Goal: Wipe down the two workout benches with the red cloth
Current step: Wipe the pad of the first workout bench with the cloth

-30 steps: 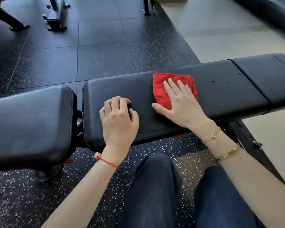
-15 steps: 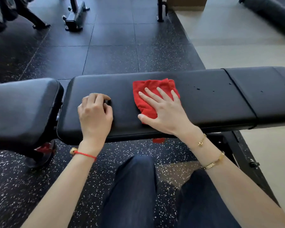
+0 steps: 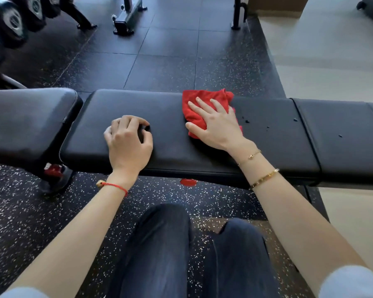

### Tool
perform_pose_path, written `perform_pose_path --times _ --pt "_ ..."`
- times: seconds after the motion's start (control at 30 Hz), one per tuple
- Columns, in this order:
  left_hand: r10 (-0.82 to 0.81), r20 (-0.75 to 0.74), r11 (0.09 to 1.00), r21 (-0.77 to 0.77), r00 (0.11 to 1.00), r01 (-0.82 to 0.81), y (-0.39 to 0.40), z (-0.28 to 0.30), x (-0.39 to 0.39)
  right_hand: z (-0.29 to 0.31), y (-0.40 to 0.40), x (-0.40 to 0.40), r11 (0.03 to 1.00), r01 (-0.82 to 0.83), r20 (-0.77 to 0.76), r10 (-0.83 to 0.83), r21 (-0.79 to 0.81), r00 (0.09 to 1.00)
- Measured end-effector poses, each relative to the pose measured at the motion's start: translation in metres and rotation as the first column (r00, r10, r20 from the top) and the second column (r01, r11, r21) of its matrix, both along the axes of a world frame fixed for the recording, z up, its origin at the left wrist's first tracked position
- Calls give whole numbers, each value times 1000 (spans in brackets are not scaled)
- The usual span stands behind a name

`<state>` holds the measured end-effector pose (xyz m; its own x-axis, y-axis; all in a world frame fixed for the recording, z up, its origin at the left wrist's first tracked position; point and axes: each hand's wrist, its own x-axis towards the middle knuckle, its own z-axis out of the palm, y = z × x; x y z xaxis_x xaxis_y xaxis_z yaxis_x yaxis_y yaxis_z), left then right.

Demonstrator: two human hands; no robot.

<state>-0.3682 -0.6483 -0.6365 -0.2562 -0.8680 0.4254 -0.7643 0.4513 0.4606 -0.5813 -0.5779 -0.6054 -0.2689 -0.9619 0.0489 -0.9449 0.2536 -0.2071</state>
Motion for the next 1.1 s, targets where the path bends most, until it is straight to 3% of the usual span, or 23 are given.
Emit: perform_pose_path --times 0.17,0.43,0.57,0.73,0.9,1.1 --pt "-1 -3 1000 -3 1000 1 2 3 -1 -5 34 5 983 -168 -4 168 -71 986" --pt "-2 24 1000 -19 1000 3 4 5 -4 -5 14 -35 998 28 39 -26 -51 999" --pt "-1 13 999 -41 1000 2 4 4 -2 -1 -2 -14 996 -89 24 90 -24 996" --pt "-25 -22 997 -78 999 24 1 -1 2 -5 35 3 969 -240 -3 240 -52 971" --pt "-34 -27 996 -81 999 32 0 -1 0 -5 58 -32 989 -145 1 145 -33 989" --pt "14 54 999 -51 998 -11 8 3 -7 -3 31 -51 998 -59 13 59 -8 998"
